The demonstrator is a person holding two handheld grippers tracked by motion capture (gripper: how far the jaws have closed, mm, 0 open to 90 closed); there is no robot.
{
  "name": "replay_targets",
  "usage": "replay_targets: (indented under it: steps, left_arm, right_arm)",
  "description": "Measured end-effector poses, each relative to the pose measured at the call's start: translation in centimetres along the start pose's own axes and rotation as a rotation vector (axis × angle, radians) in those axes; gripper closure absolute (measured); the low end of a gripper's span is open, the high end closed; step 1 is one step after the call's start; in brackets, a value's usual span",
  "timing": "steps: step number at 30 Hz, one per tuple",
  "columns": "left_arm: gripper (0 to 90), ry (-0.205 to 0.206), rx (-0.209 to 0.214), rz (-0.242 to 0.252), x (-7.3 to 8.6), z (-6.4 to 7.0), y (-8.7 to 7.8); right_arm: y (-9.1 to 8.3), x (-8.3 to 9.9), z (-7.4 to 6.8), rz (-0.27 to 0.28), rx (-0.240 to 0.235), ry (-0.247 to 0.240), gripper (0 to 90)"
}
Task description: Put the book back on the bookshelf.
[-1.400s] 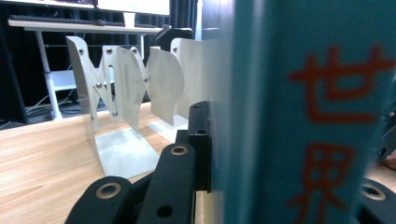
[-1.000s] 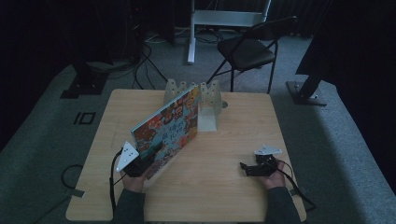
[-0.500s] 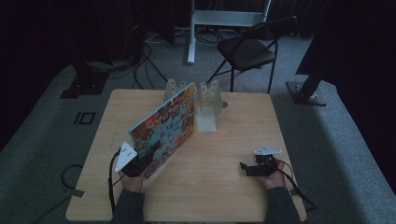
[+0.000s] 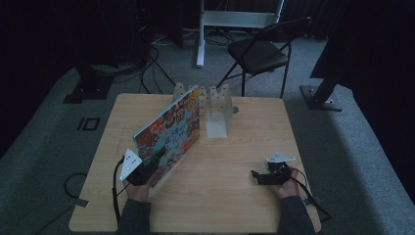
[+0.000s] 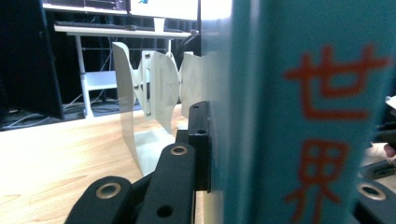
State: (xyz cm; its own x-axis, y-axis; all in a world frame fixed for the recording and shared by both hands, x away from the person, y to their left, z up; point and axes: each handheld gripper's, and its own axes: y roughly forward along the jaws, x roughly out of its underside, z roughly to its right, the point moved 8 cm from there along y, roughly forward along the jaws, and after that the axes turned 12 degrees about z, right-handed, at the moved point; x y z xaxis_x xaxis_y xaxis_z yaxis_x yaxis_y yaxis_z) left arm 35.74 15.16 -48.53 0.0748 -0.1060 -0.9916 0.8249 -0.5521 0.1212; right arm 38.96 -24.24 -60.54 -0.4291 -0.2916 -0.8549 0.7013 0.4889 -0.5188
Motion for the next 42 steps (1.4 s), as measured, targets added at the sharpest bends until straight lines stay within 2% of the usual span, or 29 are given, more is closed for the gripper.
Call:
replay_targets:
  steps: [14, 19, 42]
  left_arm:
    - [81.2, 0.009, -0.030, 0.000, -0.2, -0.5, -0.1]
    - [81.2, 0.010, -0.055, 0.002, -0.2, -0.7, 0.0]
    - [81.2, 0.014, -0.094, -0.001, -0.2, -1.3, 0.8]
  right_arm:
    - [0.0, 0.0, 0.0, 0.000, 0.000, 0.000, 13.6]
    - [0.0, 0.0, 0.0, 0.000, 0.000, 0.000, 13.6]
    - [0.0, 0.0, 0.0, 0.000, -0.001, 0.000, 13.6]
